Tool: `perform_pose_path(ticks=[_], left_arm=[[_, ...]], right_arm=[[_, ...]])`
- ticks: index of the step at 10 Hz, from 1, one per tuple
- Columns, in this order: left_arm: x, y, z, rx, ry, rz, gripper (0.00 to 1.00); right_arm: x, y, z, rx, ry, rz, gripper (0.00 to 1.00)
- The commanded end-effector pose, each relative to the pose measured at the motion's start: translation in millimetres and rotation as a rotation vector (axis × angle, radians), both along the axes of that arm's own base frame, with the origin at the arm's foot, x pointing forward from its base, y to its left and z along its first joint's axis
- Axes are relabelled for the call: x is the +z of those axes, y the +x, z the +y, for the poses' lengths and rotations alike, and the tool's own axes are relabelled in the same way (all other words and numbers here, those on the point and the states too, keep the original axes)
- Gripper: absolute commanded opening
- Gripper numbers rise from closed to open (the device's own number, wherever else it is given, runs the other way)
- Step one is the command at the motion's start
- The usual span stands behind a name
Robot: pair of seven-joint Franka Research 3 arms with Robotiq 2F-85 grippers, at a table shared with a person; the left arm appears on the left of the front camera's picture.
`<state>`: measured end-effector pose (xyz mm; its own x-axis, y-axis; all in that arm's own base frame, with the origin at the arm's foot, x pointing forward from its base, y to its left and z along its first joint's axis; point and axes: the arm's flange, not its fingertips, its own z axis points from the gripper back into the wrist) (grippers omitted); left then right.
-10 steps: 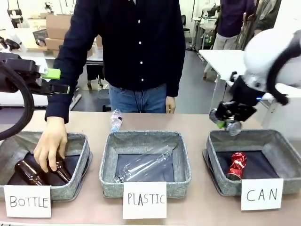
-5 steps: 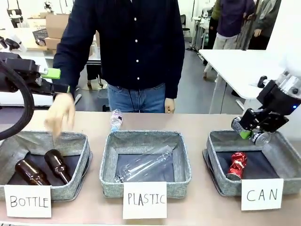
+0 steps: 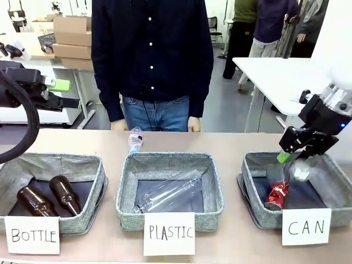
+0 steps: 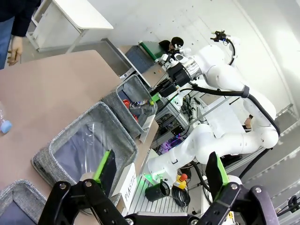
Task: Sort the can waste into the basket.
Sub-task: Pick up the can waste from the table and place it in the right Fabric basket.
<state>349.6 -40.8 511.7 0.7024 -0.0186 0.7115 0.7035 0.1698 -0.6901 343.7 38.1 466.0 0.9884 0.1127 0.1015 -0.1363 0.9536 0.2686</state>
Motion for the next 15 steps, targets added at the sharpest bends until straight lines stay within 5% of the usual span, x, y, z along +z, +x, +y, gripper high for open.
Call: perform_pose_path(ticks=[1,6,7,8,9,12,13,15], left_arm=[[3,-2,0,-0.007,-0.011,0.008,1.0],[3,-2,0,-0.007,-0.011,0.008,1.0],[3,-2,0,-0.007,-0.011,0.008,1.0],[3,-2,0,-0.007,-0.011,0.008,1.0],[3,-2,0,-0.007,-0.011,0.008,1.0],[3,-2,0,-0.007,-0.011,0.008,1.0],[3,-2,0,-0.007,-0.011,0.008,1.0],[3,-2,0,-0.007,-0.011,0.008,1.0]], right_arm=[[5,-4,1,-0.036,-0.027,0.01,1.0],[2,-1,-2,-0.117,0.079,-0.001,1.0],[14,2,3,-0.184,0.313,-0.033,1.0],[35,3,9,-0.232,0.703,-0.126,1.0],[46,4,11,-0.238,1.077,0.019,1.0],[37,27,7,-0.331,1.464,0.201,1.0],[60,6,11,-0.237,0.779,0.065,1.0],[60,6,11,-0.237,0.779,0.065,1.0]])
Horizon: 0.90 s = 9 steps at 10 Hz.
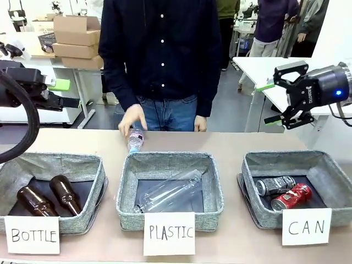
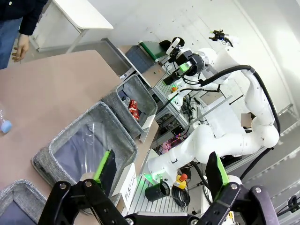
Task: Sort the can waste into the basket.
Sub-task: Pick up the can waste from the table and place it in the right Fabric basket.
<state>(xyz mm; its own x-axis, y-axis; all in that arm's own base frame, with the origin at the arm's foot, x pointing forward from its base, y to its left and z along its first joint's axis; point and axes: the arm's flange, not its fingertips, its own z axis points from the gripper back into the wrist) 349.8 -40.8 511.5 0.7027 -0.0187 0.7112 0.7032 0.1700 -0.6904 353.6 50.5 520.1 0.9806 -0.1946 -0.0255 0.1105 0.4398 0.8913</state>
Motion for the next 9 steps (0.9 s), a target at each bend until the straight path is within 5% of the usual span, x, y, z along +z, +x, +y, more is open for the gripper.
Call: perform_pose_path(ticks=[1,9], left_arm=[[3.5,-2.2,0.2,-0.007,-0.012,0.008,1.0],[3.5,-2.2,0.2,-0.007,-0.012,0.008,1.0]], right_arm=[[6.2,-4.3,-1.6,0.016,-0.057,-0.021,1.0],[6.2,-4.3,-1.6,0.016,-0.057,-0.021,1.0]])
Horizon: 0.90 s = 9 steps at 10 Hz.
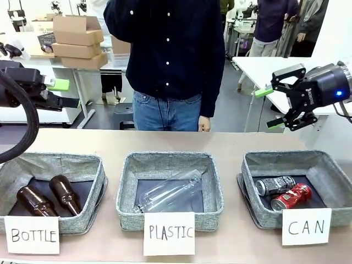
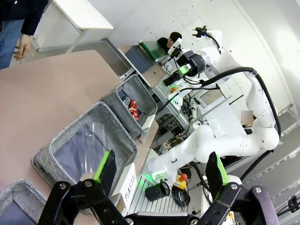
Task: Sort the can waste into the basket.
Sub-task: Pick up the can waste from the table and place it in the right Fabric basket.
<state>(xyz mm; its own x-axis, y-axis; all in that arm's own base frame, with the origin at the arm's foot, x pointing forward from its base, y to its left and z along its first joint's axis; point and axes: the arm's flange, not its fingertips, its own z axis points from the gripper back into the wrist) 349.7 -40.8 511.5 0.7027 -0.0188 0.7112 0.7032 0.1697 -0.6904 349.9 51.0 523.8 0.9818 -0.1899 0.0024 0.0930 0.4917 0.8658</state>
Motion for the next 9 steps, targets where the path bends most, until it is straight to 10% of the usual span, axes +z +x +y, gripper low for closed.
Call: perform_pose_path(ticks=[1,9], left_arm=[[3.5,-2.2,0.3,-0.006,-0.011,0.008,1.0],[3.5,-2.2,0.3,-0.006,-0.011,0.008,1.0]], right_arm=[[2.5,-0.6,-2.1,0.011,0.001,-0.004,1.0],[2.5,-0.6,-2.1,0.011,0.001,-0.004,1.0]])
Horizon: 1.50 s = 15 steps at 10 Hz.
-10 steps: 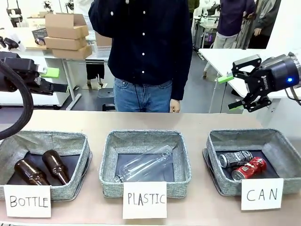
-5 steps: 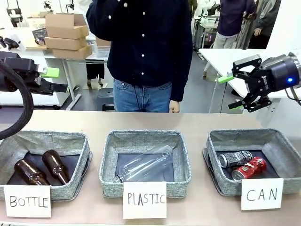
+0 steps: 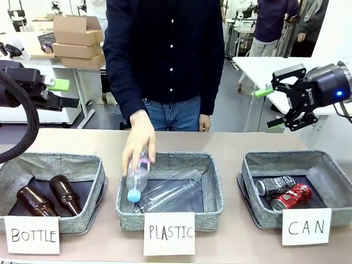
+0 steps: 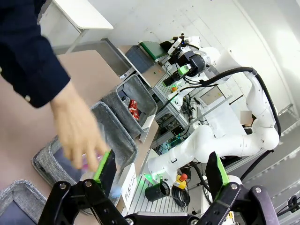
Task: Sort the can waste into the basket.
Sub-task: Pick up the can waste from the table and place it in the right Fabric basket.
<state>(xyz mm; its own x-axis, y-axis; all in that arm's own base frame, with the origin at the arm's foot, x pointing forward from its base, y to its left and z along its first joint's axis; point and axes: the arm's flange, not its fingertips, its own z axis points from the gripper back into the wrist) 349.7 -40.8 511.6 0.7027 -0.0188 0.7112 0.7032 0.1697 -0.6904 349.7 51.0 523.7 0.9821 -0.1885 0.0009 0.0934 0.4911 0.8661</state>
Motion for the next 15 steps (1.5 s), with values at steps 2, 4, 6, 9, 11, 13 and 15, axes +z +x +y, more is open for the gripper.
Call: perform_pose_path(ticks=[2,4,6,9,11,13,15], left_arm=[[3.5,-2.2,0.3,-0.006,-0.011,0.008,1.0],[3.5,-2.2,0.3,-0.006,-0.011,0.008,1.0],[3.5,-2.2,0.3,-0.006,-0.011,0.008,1.0],[3.5,-2.2,0.3,-0.006,-0.011,0.008,1.0],[3.5,-2.2,0.3,-0.006,-0.011,0.008,1.0],[3.5,-2.2,0.3,-0.006,-0.011,0.008,1.0],[3.5,-2.2,0.3,-0.006,-0.011,0.008,1.0]], right_arm=[[2.5,-0.4,-2.0,0.009,0.0,-0.005,1.0],[2.5,-0.4,-2.0,0.009,0.0,-0.005,1.0],[2.5,-0.4,-2.0,0.009,0.0,-0.005,1.0],[2.5,-0.4,-2.0,0.009,0.0,-0.005,1.0],[2.5,-0.4,-2.0,0.009,0.0,-0.005,1.0],[2.5,-0.4,-2.0,0.009,0.0,-0.005,1.0],[2.5,-0.4,-2.0,0.009,0.0,-0.005,1.0]])
